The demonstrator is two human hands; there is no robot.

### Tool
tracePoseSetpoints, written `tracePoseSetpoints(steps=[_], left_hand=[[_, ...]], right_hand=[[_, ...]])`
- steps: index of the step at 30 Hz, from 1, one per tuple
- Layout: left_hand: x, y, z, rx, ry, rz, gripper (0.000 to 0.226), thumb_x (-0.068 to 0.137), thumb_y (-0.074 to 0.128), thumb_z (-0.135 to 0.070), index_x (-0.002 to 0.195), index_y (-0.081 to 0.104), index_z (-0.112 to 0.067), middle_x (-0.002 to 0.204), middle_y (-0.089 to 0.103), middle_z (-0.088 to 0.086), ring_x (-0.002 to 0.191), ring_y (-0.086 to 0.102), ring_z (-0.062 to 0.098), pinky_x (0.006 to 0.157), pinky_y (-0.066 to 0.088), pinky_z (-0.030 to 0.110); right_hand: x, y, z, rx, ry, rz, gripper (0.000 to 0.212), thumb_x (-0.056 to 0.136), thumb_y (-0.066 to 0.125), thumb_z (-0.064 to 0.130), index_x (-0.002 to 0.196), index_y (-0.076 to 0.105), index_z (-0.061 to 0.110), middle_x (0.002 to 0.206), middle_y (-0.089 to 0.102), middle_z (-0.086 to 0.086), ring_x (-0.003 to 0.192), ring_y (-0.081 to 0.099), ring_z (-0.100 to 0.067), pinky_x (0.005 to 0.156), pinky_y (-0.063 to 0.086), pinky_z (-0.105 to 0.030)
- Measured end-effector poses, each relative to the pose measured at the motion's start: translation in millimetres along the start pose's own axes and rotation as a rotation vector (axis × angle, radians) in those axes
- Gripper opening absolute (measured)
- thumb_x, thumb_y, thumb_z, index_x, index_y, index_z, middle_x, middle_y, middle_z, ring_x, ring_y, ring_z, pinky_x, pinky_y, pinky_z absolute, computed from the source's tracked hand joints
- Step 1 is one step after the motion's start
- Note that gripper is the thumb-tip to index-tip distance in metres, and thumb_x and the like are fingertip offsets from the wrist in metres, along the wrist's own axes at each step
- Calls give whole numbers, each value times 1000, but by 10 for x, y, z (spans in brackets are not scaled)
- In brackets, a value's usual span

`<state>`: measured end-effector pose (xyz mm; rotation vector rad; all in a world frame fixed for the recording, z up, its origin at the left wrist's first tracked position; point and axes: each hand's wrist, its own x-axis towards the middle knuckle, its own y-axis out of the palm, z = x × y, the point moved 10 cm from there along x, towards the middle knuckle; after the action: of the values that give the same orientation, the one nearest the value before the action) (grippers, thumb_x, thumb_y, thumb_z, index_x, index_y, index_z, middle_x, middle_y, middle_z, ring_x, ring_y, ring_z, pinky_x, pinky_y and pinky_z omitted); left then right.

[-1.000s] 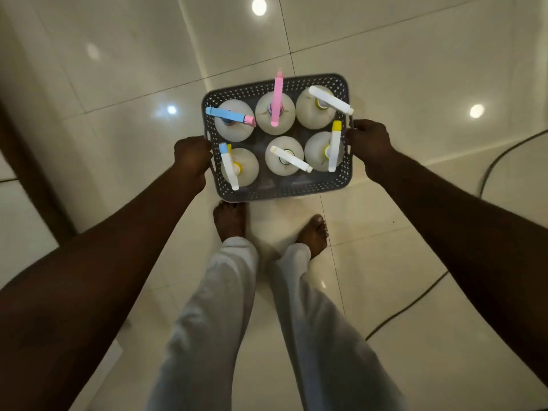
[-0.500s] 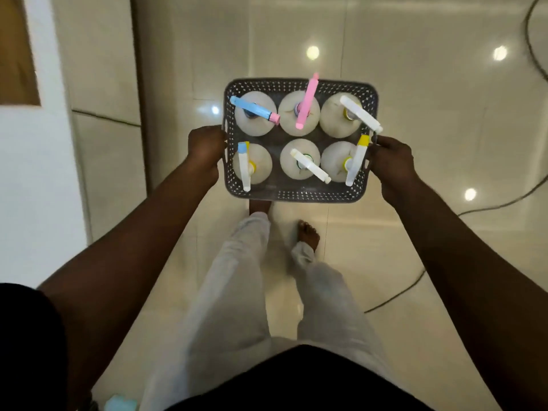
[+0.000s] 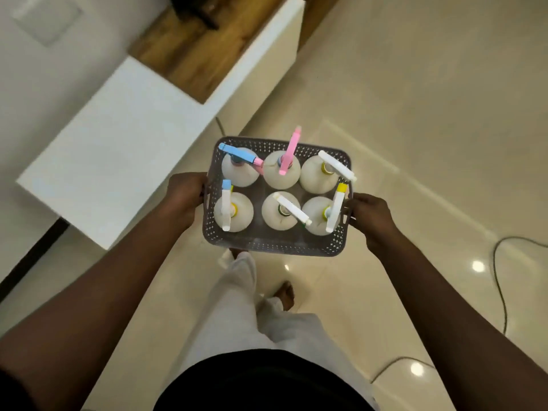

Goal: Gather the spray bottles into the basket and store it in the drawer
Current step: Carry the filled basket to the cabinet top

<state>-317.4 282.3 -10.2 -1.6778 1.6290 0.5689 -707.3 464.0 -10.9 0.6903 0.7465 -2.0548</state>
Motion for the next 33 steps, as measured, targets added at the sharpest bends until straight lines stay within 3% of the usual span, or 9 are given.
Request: tracePoseSetpoints(steps=[2,8,12,15,23,27,29,33], left_hand=[[-62,-345,31,-64,-12,-53,16,84,57,3,92,67,-6,99,58,16,92,53,27,83,47,41],[-84,-1388,166,-269,-81,-230,26,85,60,1,108,69,-6,95,62,21,86,57,27,81,47,41],[-64,-1916,115,-420,-81,-306,29,80,59,1,105,65,-12,95,58,18,90,51,27,78,42,41],[-85,-2255,145,-491,-104,-360,34,72,63,-4,104,66,-13,94,62,16,89,53,25,79,43,41],[-14,-2750,179,-638,-166,-501,45,57,64,-13,101,70,-8,78,60,11,66,52,21,71,46,33],[171,-2859,183,-689,-175,-551,30,72,64,-6,102,67,-9,83,60,16,76,54,23,77,45,37],[281,-2899,229,-714,-190,-595,25,79,61,-2,102,66,-10,80,57,14,75,51,22,71,45,34],[560,-2943,299,-777,-218,-647,27,75,64,-7,102,66,-9,83,59,14,72,53,22,69,45,31]], right_hand=[[-35,278,244,-64,-20,54,27,84,63,2,69,80,17,86,73,-13,84,63,-27,81,55,-44],[-199,1340,920,-204,-65,205,33,85,61,-3,67,79,17,78,71,-10,82,61,-27,77,52,-41],[-230,2046,1336,-279,-93,281,25,86,63,1,78,80,18,80,75,-6,83,65,-25,77,55,-39],[-237,2562,1558,-346,-123,339,21,87,64,1,86,80,14,89,75,-13,85,64,-24,79,53,-41],[-13,3699,2033,-525,-229,441,21,90,67,5,106,81,9,101,79,-13,91,69,-26,87,60,-48],[219,4238,2238,-610,-266,514,15,90,64,4,96,78,5,98,77,-18,88,65,-27,79,55,-44],[352,4492,2287,-666,-266,556,17,88,62,2,97,76,-3,93,72,-27,84,59,-25,75,48,-41],[614,4986,2389,-734,-273,644,20,87,61,4,99,77,0,107,72,-32,85,62,-27,77,49,-42]])
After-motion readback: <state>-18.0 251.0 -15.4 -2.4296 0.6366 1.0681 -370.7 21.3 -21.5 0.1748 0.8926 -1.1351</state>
